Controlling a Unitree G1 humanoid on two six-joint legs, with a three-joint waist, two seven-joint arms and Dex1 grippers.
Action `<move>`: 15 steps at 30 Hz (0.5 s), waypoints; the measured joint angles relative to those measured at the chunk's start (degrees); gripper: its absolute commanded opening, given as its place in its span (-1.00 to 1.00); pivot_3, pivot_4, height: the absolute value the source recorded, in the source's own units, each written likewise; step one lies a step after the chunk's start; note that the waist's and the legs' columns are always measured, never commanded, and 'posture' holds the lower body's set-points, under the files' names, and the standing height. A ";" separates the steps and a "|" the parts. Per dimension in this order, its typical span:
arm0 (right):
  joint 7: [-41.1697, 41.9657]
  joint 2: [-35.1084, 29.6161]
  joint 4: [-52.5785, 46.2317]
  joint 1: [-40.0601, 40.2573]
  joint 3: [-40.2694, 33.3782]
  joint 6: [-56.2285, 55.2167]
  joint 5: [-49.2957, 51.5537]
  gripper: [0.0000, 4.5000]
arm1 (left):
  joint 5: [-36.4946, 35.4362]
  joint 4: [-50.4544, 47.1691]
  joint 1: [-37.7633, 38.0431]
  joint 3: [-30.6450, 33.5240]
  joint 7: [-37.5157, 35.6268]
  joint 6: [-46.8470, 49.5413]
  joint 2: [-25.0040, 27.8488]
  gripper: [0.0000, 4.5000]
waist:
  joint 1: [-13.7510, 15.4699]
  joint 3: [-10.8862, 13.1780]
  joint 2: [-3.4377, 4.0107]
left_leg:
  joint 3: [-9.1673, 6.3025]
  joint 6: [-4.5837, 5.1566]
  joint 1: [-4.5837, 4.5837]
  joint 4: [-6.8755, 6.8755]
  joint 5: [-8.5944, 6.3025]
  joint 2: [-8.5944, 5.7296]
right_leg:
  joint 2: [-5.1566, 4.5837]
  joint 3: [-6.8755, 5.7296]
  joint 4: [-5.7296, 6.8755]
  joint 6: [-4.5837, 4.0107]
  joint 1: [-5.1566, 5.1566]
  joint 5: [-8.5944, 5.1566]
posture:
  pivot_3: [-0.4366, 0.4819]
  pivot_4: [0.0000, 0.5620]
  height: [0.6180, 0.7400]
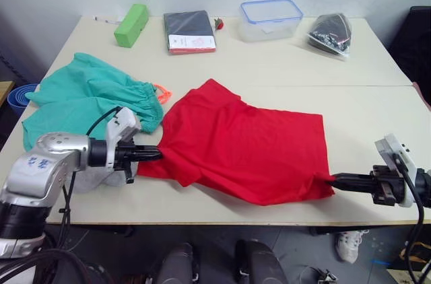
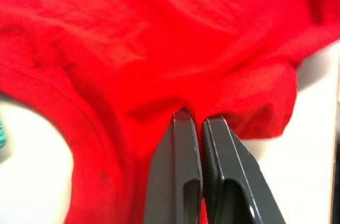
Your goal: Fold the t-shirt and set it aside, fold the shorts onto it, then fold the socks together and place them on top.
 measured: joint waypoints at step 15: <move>-2.45 5.54 11.36 -7.21 2.58 6.09 -11.56 -0.99 | 4.55 13.10 -6.97 -2.82 3.48 -0.03 -6.04 -1.00 | 0.03 0.00 -0.01 | 0.08 0.01 -0.12 0.19 0.03 -0.04 | 0.01 -0.02 0.22 0.05 -0.11 0.03 | -0.05 -0.47 1.00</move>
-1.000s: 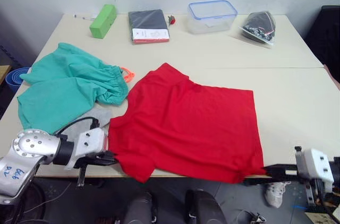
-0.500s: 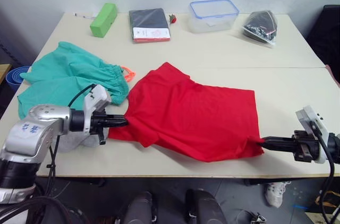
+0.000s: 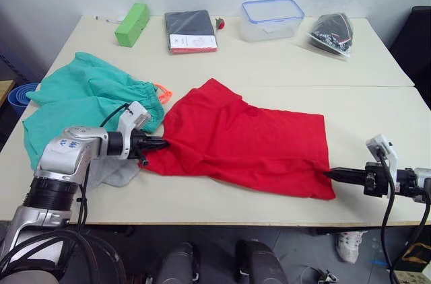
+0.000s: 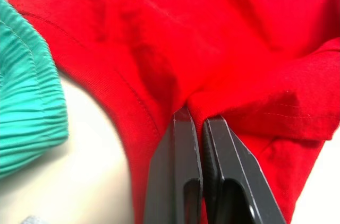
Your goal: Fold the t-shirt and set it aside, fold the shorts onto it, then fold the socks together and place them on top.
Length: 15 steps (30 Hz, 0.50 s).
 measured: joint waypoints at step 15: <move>-0.03 1.40 0.57 2.08 -3.63 -2.97 -4.68 -0.28 | 1.89 6.30 -4.97 -0.50 -0.11 -0.13 -2.50 -0.19 | -0.03 0.00 0.00 | 0.01 -0.04 0.04 0.02 0.04 -0.01 | 0.00 0.01 0.13 0.01 -0.01 0.01 | -0.05 -0.47 1.00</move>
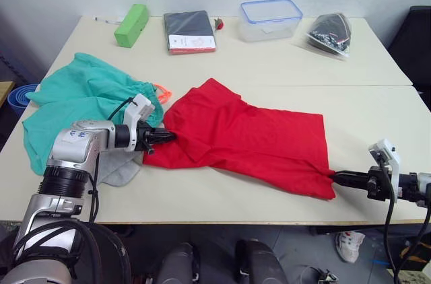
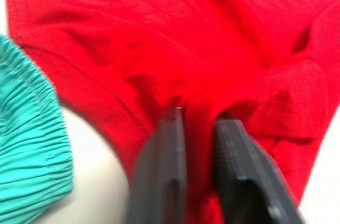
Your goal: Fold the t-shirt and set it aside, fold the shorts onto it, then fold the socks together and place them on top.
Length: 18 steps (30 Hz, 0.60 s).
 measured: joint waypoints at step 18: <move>-2.96 0.62 -35.90 10.94 -5.56 -12.47 -4.47 1.00 | 8.46 -31.65 25.91 2.46 -5.41 -24.31 14.80 0.99 | 0.64 0.00 0.01 | 0.01 -0.32 0.01 -0.38 -0.27 -0.01 | 0.00 0.07 -0.57 0.05 0.04 0.03 | -0.05 -0.47 1.00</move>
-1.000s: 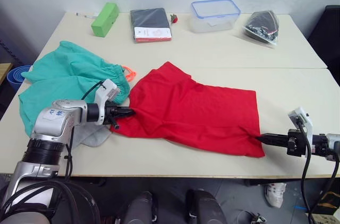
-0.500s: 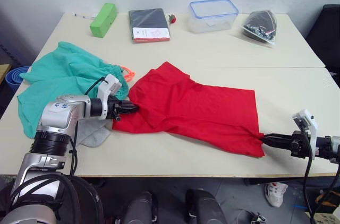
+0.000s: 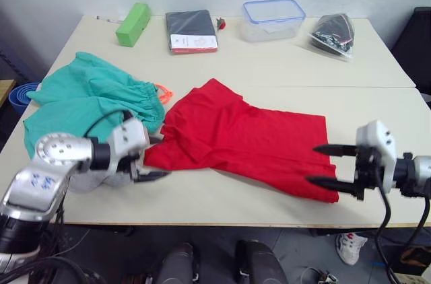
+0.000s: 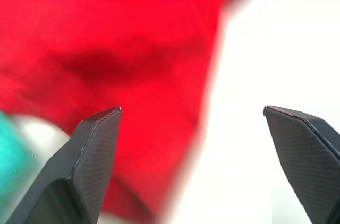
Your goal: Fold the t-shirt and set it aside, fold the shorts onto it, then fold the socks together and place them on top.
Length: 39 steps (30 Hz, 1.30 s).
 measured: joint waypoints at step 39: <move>1.72 -4.21 26.09 4.15 8.99 -57.27 -27.46 -1.00 | 8.98 9.75 1.80 -1.80 -2.85 -17.34 1.62 -0.99 | -1.20 -0.21 -0.31 | 0.14 0.37 0.27 -0.03 0.14 0.10 | -0.07 0.08 0.00 -0.11 0.12 0.19 | -0.05 -0.47 1.00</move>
